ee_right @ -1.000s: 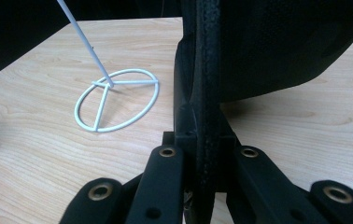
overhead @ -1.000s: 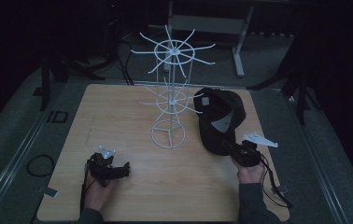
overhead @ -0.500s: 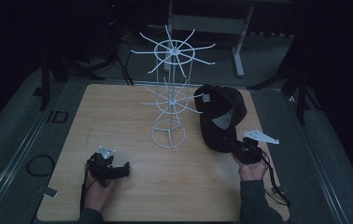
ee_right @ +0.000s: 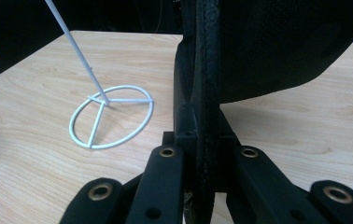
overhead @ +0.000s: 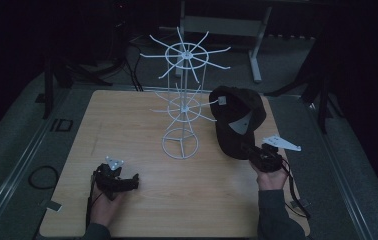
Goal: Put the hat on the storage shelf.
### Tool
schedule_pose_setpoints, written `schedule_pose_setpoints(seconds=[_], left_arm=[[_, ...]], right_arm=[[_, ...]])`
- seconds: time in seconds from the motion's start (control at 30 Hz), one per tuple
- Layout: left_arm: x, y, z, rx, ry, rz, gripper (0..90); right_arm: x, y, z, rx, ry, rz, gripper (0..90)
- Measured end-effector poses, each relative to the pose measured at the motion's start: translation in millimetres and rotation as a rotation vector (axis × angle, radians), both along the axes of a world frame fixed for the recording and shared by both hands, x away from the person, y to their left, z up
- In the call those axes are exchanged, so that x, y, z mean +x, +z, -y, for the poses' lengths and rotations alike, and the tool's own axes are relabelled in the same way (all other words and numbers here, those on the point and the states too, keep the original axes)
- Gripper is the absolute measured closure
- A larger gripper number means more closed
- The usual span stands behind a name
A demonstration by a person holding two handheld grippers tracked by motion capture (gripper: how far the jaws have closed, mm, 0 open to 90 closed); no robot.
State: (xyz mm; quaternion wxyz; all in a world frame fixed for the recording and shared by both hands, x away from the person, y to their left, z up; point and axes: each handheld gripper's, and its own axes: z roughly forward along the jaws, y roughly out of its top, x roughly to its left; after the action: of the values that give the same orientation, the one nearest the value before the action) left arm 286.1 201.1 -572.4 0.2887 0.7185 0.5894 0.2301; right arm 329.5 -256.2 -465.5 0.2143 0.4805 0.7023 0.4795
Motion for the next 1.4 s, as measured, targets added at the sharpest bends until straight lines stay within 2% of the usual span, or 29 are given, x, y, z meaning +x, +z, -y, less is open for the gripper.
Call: schedule_pose_setpoints(seconds=[1.4], left_arm=[[0.1,0.1,-0.2,0.003,-0.001,0.000,0.2]], right_arm=[[7.9,31.2,-5.4,-0.016,0.003,0.079,86.5]])
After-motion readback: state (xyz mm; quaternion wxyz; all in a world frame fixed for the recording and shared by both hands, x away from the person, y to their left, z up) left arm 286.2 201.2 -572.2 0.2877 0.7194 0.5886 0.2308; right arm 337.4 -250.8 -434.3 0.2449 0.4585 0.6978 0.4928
